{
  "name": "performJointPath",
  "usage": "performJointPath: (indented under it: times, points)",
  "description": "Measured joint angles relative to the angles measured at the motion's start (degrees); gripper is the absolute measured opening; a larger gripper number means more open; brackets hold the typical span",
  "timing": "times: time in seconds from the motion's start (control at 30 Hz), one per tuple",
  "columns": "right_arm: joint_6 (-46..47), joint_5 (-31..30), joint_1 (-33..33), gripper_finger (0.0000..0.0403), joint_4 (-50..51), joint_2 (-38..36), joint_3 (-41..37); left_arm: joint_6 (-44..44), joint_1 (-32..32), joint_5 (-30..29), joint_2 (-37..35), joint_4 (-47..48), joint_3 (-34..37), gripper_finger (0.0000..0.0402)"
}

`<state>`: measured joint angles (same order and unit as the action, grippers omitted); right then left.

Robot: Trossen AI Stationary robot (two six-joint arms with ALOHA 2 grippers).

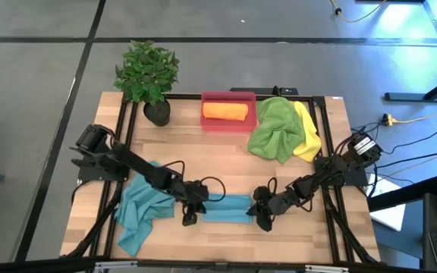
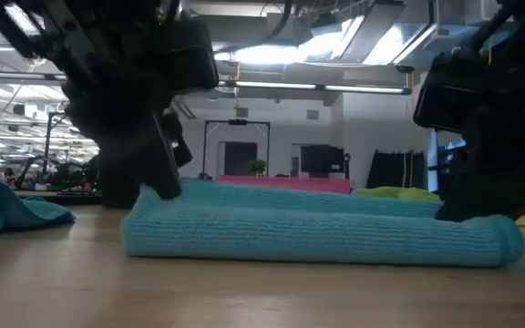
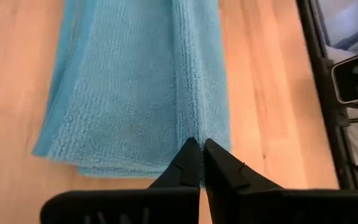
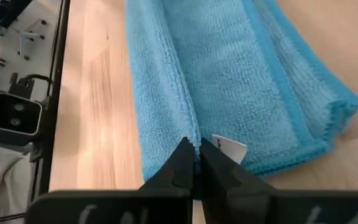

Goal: Roll microfiber towels into tight, uniform cylinder then place into a basket
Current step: Roll the right blue towel

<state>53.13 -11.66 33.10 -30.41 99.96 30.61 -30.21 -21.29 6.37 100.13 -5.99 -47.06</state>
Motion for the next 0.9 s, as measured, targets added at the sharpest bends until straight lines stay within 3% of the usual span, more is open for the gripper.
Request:
performJointPath:
  times: [0.4,0.9]
  points:
    - [-1.26,-0.28,-0.02,0.0011,2.85,0.00,-0.04,4.98,0.18,-3.15,2.96,-0.86,0.01,0.0007]
    - [-2.60,-0.13,0.09,0.0012,4.13,-0.09,-0.09,8.80,0.36,-10.88,1.25,1.39,0.30,0.0128]
